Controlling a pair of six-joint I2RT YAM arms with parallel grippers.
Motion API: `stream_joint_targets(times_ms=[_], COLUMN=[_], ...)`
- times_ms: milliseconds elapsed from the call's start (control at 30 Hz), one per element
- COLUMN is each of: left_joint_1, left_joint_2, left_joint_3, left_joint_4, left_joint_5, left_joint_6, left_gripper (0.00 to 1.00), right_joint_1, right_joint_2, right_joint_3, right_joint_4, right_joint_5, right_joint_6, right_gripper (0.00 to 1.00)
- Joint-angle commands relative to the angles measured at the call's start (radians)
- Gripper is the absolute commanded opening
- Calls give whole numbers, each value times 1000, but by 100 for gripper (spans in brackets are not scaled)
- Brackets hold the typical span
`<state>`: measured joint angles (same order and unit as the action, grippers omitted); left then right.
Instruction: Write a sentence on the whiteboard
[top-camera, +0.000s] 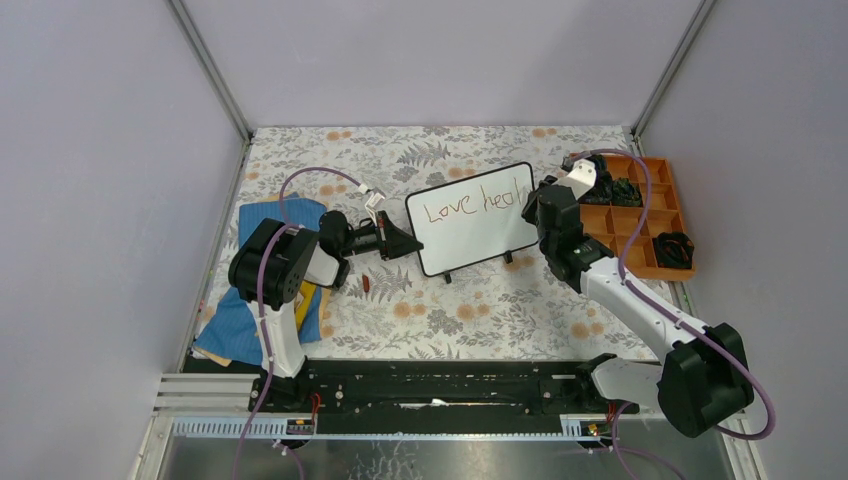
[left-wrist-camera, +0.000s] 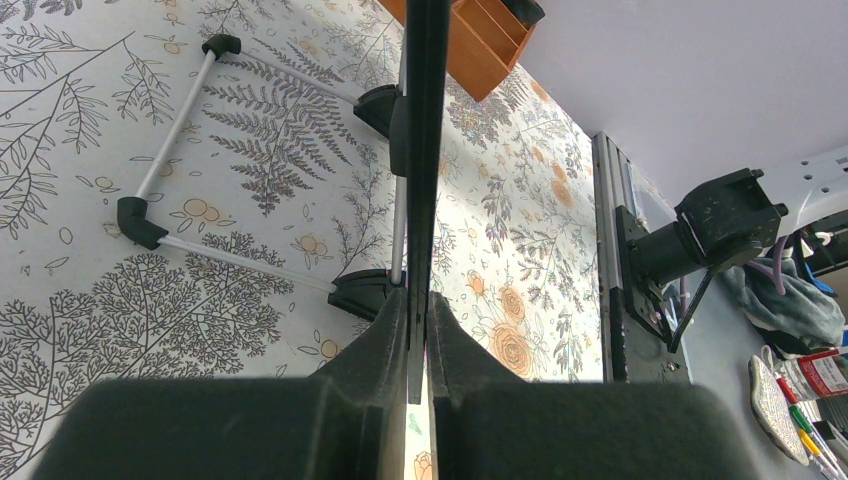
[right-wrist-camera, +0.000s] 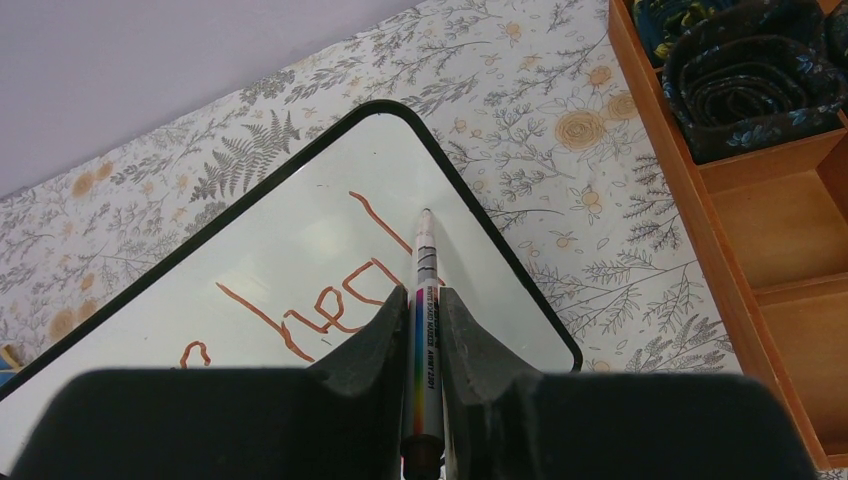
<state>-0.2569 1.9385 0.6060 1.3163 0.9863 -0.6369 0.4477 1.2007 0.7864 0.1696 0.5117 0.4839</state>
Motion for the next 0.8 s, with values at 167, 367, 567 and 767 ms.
stream_joint_targets(times_ms=[167, 367, 567, 767], left_joint_1=[-11, -11, -12, -11], left_joint_2=[2, 4, -2, -4], left_joint_3=[-1, 1, -1, 0], left_joint_4=[-69, -68, -69, -69], left_joint_5=[-8, -8, -9, -10], left_joint_6=[19, 18, 19, 18], left_gripper=[0, 0, 0, 0], right_joint_1=[-6, -6, -6, -6], right_joint_2=[2, -17, -35, -44], right_joint_3=[24, -12, -34, -41], right_joint_4=[48, 44, 25, 9], right_joint_5=[-55, -62, -56, -34], right_joint_6=[-4, 7, 11, 12], right_gripper=[0, 0, 0, 0])
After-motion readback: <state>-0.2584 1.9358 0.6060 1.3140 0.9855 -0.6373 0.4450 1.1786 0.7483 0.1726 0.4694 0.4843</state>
